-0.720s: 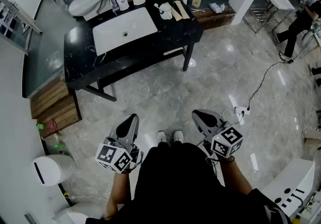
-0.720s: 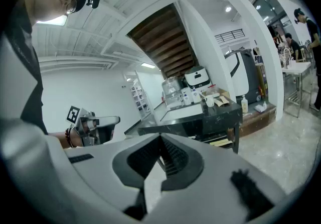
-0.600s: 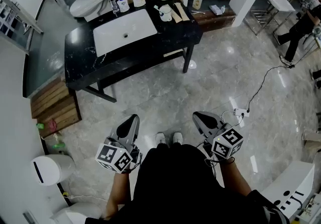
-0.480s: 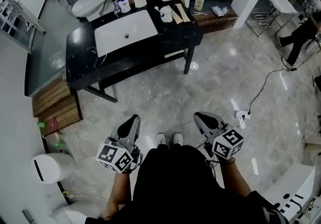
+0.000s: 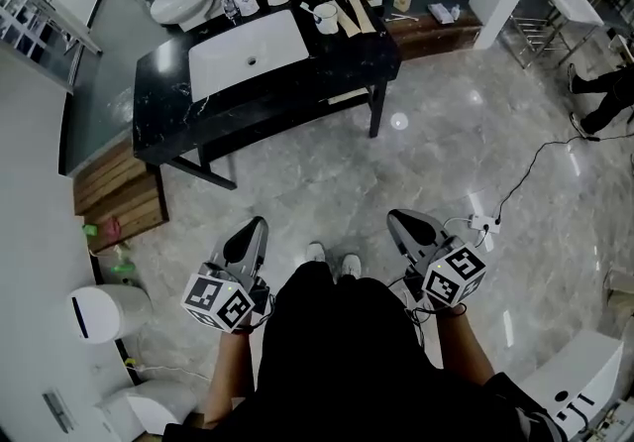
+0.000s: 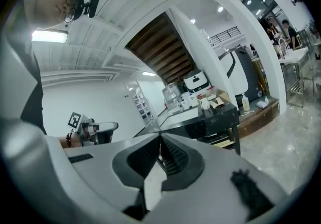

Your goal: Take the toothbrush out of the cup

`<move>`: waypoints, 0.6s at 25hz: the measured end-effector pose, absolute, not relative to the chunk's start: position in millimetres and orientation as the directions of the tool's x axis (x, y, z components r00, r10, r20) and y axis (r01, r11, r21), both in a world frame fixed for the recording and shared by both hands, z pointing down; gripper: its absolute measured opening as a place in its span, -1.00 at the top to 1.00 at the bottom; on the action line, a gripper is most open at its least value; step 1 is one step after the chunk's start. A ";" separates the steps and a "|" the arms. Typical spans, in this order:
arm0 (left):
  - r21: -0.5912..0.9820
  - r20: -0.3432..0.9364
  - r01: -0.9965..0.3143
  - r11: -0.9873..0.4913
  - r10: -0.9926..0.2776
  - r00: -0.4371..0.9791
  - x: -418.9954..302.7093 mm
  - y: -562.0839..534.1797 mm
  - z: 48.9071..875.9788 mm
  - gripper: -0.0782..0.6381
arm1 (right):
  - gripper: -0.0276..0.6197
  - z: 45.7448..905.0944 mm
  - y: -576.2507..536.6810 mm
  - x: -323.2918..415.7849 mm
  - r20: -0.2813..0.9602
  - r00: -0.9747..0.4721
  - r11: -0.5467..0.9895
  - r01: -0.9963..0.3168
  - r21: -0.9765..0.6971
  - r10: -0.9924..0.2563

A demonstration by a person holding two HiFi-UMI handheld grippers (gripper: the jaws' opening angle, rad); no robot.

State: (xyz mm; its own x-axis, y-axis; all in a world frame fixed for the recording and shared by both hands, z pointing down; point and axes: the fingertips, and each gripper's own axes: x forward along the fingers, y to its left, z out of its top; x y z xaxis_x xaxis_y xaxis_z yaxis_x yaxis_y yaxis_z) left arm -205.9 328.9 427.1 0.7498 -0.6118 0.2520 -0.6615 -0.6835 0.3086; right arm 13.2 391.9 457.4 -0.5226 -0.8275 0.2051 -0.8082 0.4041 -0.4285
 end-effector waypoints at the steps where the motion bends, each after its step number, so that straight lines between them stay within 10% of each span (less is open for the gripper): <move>1: 0.305 0.254 -0.664 -0.683 -0.614 0.748 -203.8 328.6 427.0 0.76 | 0.87 458.1 394.0 17.1 0.204 -0.520 0.400 -0.807 -0.434 -0.829; 15: 0.293 0.236 -0.628 -0.721 -0.582 0.778 -168.1 298.1 422.2 0.76 | 0.87 472.3 385.4 49.7 0.240 -0.469 0.340 -0.836 -0.430 -0.850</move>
State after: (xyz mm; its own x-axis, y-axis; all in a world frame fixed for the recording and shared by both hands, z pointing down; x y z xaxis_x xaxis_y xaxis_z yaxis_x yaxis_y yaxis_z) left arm -168.1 298.1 422.2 0.7780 -0.5822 0.2360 -0.6282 -0.7208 0.2928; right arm 49.7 385.4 472.3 -0.4692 -0.8497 0.2405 -0.8364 0.3403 -0.4297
